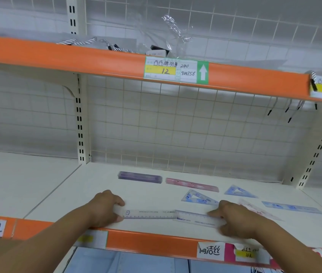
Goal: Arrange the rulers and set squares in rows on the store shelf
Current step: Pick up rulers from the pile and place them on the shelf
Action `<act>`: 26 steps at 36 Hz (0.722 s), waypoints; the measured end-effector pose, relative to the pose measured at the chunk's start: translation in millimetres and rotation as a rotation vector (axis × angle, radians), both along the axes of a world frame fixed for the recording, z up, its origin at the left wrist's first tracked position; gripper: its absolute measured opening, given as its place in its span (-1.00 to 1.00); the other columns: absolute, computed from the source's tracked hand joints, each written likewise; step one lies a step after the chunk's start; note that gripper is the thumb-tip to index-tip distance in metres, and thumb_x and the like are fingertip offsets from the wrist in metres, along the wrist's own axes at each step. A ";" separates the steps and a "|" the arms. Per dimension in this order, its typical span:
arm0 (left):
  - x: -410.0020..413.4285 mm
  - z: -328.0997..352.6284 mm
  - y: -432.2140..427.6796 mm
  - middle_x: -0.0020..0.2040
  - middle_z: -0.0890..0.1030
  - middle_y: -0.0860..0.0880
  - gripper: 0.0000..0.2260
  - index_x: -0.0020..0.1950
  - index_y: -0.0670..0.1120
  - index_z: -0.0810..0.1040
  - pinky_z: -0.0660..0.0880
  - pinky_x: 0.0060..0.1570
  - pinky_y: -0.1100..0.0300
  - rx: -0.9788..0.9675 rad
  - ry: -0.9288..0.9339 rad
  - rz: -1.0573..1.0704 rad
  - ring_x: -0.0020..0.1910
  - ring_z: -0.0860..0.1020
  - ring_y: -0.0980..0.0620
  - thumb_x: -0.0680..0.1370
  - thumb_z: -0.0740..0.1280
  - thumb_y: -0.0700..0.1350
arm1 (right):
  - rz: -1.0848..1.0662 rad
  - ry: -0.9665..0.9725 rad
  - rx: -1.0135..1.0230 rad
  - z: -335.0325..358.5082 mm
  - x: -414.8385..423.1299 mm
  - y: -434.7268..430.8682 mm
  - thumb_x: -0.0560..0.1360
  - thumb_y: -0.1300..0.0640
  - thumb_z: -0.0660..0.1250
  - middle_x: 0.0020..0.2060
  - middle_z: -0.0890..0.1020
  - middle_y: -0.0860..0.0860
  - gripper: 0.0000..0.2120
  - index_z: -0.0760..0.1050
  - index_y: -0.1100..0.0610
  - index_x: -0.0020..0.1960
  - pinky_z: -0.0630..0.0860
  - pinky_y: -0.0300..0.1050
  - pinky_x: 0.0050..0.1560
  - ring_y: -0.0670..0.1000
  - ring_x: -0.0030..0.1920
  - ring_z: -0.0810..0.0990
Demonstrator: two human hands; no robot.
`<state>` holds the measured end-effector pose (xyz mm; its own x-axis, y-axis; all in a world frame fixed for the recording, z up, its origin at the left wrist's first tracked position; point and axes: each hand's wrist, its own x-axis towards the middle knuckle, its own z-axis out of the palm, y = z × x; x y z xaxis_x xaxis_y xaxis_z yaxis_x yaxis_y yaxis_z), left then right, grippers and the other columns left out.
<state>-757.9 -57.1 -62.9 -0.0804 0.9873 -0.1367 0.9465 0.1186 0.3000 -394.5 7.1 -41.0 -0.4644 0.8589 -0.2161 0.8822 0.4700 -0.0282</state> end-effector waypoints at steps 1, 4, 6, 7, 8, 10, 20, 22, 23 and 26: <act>-0.2 -0.2 0.2 0.32 0.35 -0.01 -0.51 0.42 0.08 0.38 0.30 0.35 0.20 0.000 0.000 -0.001 0.34 0.34 0.01 0.50 0.39 0.05 | 0.005 -0.007 -0.004 0.9 -0.4 0.0 0.52 0.02 0.25 0.08 0.39 -0.06 -0.51 0.31 -0.23 0.42 0.39 -0.19 0.12 -0.01 0.13 0.45; -0.4 -0.4 0.4 0.31 0.35 -0.01 -0.51 0.42 0.08 0.39 0.30 0.35 0.20 -0.001 -0.003 0.003 0.33 0.34 0.01 0.50 0.39 0.05 | 0.035 -0.012 -0.016 5.1 -1.5 -0.3 0.52 0.04 0.25 0.13 0.43 -0.03 -0.55 0.36 -0.21 0.39 0.40 -0.18 0.15 -0.02 0.14 0.45; -0.8 -0.6 0.4 0.31 0.35 -0.01 -0.51 0.42 0.08 0.38 0.30 0.35 0.20 0.001 -0.003 0.002 0.33 0.34 0.02 0.50 0.39 0.05 | 0.053 0.002 -0.016 5.5 -1.4 1.4 0.53 0.07 0.25 0.12 0.45 -0.04 -0.58 0.40 -0.19 0.36 0.39 -0.19 0.15 -0.03 0.12 0.44; -0.8 -0.7 0.3 0.31 0.35 -0.01 -0.51 0.42 0.08 0.38 0.30 0.35 0.21 0.000 -0.004 0.001 0.32 0.34 0.02 0.50 0.39 0.05 | 0.055 0.017 -0.018 5.2 -1.2 2.6 0.52 0.07 0.25 0.10 0.46 -0.05 -0.59 0.42 -0.19 0.34 0.39 -0.21 0.14 -0.04 0.10 0.43; -0.8 -0.6 0.2 0.31 0.35 -0.01 -0.51 0.42 0.08 0.38 0.30 0.34 0.21 -0.002 -0.004 0.000 0.32 0.34 0.02 0.51 0.39 0.05 | 0.057 0.034 -0.016 5.4 -1.9 3.7 0.52 0.08 0.25 0.07 0.46 -0.06 -0.61 0.44 -0.18 0.32 0.38 -0.22 0.11 -0.04 0.08 0.43; -0.5 -0.3 0.2 0.32 0.35 -0.01 -0.50 0.42 0.08 0.37 0.30 0.34 0.22 -0.005 0.004 -0.001 0.33 0.34 0.02 0.51 0.38 0.06 | 0.067 0.062 -0.004 5.4 -3.9 7.1 0.51 0.08 0.27 0.03 0.46 -0.07 -0.68 0.50 -0.16 0.23 0.36 -0.27 0.03 -0.05 0.03 0.44; -13.1 0.6 -3.3 0.34 0.36 0.00 -0.46 0.41 0.06 0.38 0.31 0.33 0.24 0.005 -0.030 0.093 0.33 0.38 0.03 0.46 0.44 0.06 | 0.156 0.116 0.085 11.9 -40.8 25.7 0.50 0.14 0.28 -0.17 0.39 -0.14 -0.71 0.28 -0.18 -0.26 0.31 -0.32 -0.12 -0.05 -0.06 0.40; -19.6 0.3 -4.9 0.33 0.37 0.00 -0.46 0.40 0.07 0.40 0.32 0.31 0.24 0.006 -0.036 0.128 0.32 0.39 0.03 0.45 0.45 0.07 | 0.179 0.139 0.105 11.9 -51.5 31.3 0.51 0.16 0.27 -0.15 0.37 -0.20 -0.74 0.37 -0.23 -0.14 0.29 -0.37 -0.11 -0.08 -0.04 0.37; -23.0 0.3 -5.8 0.33 0.38 0.00 -0.46 0.39 0.07 0.40 0.33 0.31 0.24 0.007 -0.038 0.144 0.32 0.39 0.03 0.44 0.45 0.07 | 0.179 0.146 0.114 11.9 -57.0 33.9 0.52 0.16 0.26 -0.09 0.40 -0.16 -0.78 0.46 -0.17 0.01 0.30 -0.34 -0.06 -0.07 -0.02 0.38; -35.0 1.7 -10.1 0.32 0.38 0.01 -0.46 0.39 0.08 0.41 0.33 0.30 0.25 0.006 -0.031 0.191 0.32 0.39 0.04 0.43 0.46 0.08 | 0.187 0.134 0.135 11.5 -75.8 45.1 0.54 0.15 0.24 0.00 0.38 -0.06 -0.77 0.47 -0.01 0.18 0.28 -0.26 0.00 -0.05 -0.01 0.37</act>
<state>-792.8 -67.2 -61.2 -0.2623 0.9553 -0.1365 0.8974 0.2935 0.3295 -470.3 52.1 -29.5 -0.6347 0.7722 -0.0311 0.7722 0.6321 -0.0644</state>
